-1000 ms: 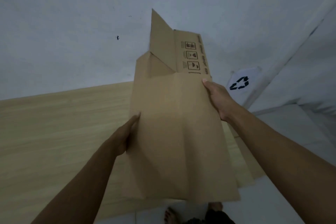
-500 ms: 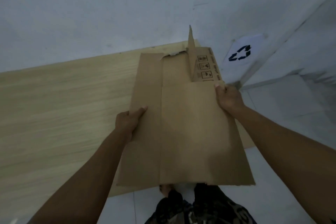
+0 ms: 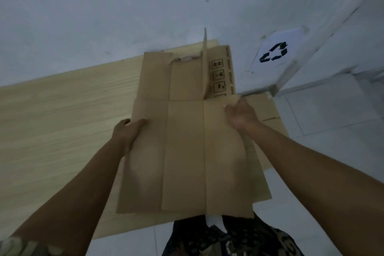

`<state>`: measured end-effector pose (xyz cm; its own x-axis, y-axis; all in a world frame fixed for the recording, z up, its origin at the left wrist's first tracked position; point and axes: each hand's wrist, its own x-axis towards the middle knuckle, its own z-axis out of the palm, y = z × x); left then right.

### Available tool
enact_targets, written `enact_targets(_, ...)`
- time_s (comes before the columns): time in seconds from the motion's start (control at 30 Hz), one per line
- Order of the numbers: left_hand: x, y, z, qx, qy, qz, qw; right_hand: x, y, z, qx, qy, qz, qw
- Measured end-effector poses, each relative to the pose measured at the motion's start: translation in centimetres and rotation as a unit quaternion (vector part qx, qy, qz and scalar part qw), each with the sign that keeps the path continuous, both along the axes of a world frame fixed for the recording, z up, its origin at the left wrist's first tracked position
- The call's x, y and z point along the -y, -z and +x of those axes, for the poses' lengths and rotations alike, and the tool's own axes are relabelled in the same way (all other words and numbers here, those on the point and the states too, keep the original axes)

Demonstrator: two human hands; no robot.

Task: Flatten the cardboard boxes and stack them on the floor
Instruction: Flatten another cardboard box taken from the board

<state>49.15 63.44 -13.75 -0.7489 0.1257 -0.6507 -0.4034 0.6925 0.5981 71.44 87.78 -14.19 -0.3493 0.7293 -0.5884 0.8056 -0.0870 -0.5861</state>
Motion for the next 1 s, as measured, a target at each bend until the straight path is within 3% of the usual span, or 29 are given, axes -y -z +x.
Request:
enact_targets(0.13,-1.9,0.6,-1.0,-0.010,0.000,-0.002,1.000,1.5,1.9,0.5,0.019,0.012,0.042,0.999)
enact_targets(0.43,-4.2,2.6,-2.4,-0.082,0.066,-0.097,0.990,1.9,1.1,-4.8,-0.024,0.188,0.101,0.977)
enact_targets(0.67,-4.8,3.8,-2.3,-0.122,0.098,-0.117,0.981,1.2,2.4,-7.3,0.132,0.170,0.123,0.969)
enact_targets(0.83,-5.2,4.2,-3.3,-0.138,0.102,-0.063,0.983,-1.2,4.0,-5.9,0.088,0.176,0.100,0.975)
enact_targets(1.0,-6.3,4.9,-3.2,-0.202,0.092,-0.051,0.974,-1.9,4.3,-5.6,0.132,0.129,0.106,0.977)
